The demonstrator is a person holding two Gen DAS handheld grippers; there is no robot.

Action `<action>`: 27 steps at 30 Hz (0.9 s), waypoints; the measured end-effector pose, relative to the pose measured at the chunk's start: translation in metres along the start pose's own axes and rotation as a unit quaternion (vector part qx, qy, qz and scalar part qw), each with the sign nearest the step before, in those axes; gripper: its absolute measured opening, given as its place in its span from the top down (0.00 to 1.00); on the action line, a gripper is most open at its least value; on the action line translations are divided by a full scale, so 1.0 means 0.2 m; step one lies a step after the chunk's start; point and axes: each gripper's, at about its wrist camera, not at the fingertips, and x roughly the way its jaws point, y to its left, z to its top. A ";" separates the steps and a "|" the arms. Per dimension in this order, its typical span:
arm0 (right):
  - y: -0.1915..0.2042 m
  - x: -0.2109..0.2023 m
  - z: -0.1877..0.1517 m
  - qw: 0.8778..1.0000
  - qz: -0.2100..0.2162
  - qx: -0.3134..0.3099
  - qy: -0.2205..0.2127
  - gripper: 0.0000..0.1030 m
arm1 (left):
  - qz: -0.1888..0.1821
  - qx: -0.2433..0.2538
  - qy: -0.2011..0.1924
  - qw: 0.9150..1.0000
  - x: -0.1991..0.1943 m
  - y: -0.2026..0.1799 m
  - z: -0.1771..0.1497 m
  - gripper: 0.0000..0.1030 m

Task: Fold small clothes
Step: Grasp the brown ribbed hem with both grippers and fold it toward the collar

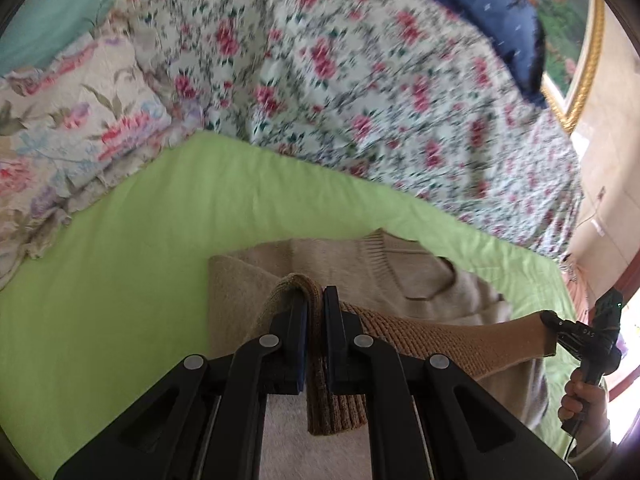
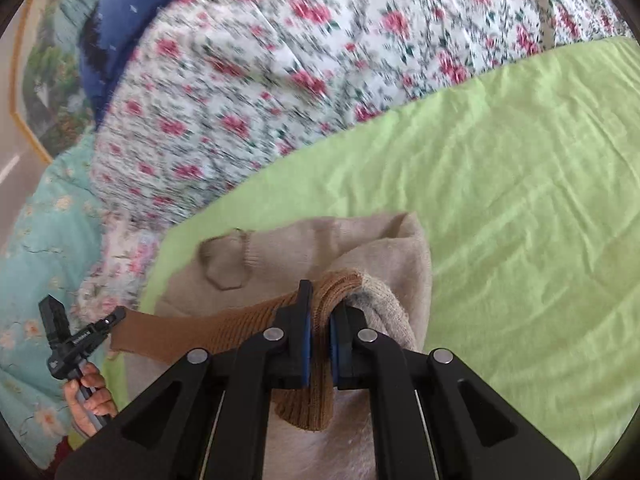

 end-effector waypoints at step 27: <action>0.32 0.31 -0.15 0.976 -0.019 -0.173 0.131 0.64 | -0.024 0.124 0.134 0.983 0.28 -0.26 -0.35 0.80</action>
